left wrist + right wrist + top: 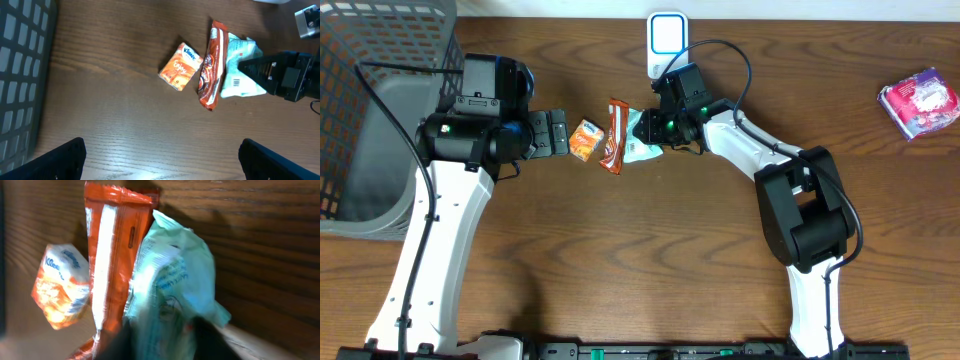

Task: Scan the item barcode
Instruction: 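Reach the right gripper to the green packet and grasp it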

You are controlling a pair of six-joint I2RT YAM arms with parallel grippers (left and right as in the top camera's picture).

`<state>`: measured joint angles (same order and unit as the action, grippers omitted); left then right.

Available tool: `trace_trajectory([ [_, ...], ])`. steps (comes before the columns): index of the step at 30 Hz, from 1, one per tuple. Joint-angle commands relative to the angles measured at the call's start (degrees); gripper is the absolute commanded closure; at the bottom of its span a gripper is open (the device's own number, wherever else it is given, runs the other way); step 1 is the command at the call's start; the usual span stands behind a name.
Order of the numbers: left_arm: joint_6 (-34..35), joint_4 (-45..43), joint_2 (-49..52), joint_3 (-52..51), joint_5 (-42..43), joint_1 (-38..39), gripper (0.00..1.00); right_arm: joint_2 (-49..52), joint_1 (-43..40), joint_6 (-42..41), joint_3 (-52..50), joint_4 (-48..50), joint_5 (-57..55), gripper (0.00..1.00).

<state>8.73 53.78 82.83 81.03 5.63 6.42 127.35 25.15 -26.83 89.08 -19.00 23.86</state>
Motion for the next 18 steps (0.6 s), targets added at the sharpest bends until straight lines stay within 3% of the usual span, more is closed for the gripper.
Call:
trace_trajectory([
  [1,-0.57,0.17,0.26,0.04,-0.31,-0.24,0.02,1.25,0.5,-0.35,-0.26,0.09,-0.02,0.98],
  [10,-0.57,0.17,0.26,0.04,-0.31,-0.24,0.02,-5.11,-2.29,4.2,-0.15,-3.72,-5.11,0.99],
  [18,-0.57,0.17,0.26,0.04,-0.31,-0.24,0.02,-12.72,-1.09,6.25,-0.15,-20.44,-41.33,0.98],
])
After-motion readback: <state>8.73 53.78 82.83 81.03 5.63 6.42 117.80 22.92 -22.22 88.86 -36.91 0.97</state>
